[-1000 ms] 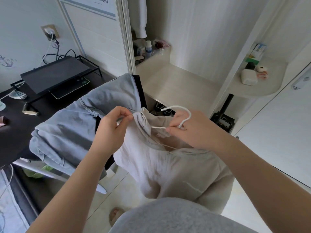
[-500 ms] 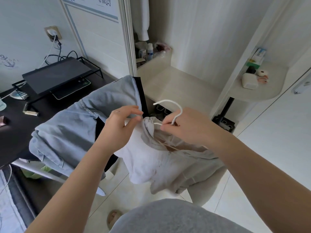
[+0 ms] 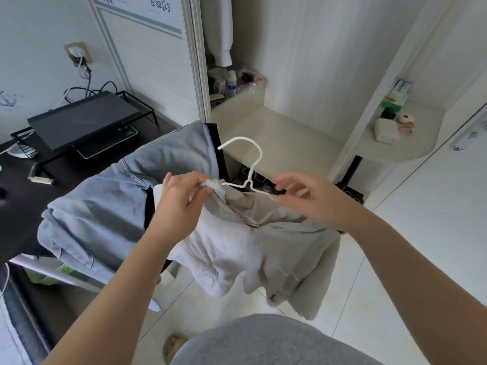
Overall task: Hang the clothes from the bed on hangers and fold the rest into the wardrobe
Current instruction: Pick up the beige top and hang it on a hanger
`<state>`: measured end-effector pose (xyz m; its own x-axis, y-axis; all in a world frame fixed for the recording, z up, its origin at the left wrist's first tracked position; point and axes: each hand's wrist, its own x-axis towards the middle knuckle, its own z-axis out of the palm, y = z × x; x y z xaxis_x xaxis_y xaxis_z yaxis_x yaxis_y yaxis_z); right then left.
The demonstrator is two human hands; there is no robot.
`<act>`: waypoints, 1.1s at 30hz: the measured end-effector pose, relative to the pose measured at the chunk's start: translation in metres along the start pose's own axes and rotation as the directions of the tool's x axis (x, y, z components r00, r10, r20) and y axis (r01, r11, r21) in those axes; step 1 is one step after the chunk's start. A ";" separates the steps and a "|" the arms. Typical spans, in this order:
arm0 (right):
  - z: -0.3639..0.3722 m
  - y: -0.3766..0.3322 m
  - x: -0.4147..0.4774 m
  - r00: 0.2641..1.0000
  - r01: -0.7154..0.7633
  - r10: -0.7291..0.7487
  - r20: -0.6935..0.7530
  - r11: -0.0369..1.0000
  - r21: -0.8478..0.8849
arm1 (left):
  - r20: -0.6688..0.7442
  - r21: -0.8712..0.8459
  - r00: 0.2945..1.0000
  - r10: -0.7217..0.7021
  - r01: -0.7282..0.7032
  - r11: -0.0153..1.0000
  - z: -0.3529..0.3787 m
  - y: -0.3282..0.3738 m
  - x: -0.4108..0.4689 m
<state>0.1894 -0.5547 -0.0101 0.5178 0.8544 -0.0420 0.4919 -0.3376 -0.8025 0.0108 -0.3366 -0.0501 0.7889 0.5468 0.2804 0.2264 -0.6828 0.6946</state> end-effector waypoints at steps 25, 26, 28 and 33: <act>0.040 0.027 -0.024 0.992 0.022 -0.015 -0.123 0.999 0.050 | -0.033 0.011 0.997 0.072 -0.072 0.997 0.047 0.023 0.013; 0.042 0.025 -0.024 0.985 0.031 -0.014 -0.173 0.995 0.096 | -0.088 -0.034 0.996 -0.009 0.006 0.999 0.051 0.025 0.009; 0.044 0.023 -0.023 0.974 0.041 -0.008 -0.224 0.989 0.143 | -0.160 -0.175 0.970 -0.181 0.153 0.973 0.058 0.030 0.002; 0.042 0.020 -0.021 0.976 0.008 0.029 -0.218 0.986 0.167 | -0.255 -0.221 0.911 -0.324 0.272 0.937 0.072 0.038 -0.007</act>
<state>0.1589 -0.5626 -0.0498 0.6718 0.7379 0.0653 0.3724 -0.2602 -0.8908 0.0547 -0.4013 -0.0730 0.4994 0.8431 0.1993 0.3002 -0.3842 0.8731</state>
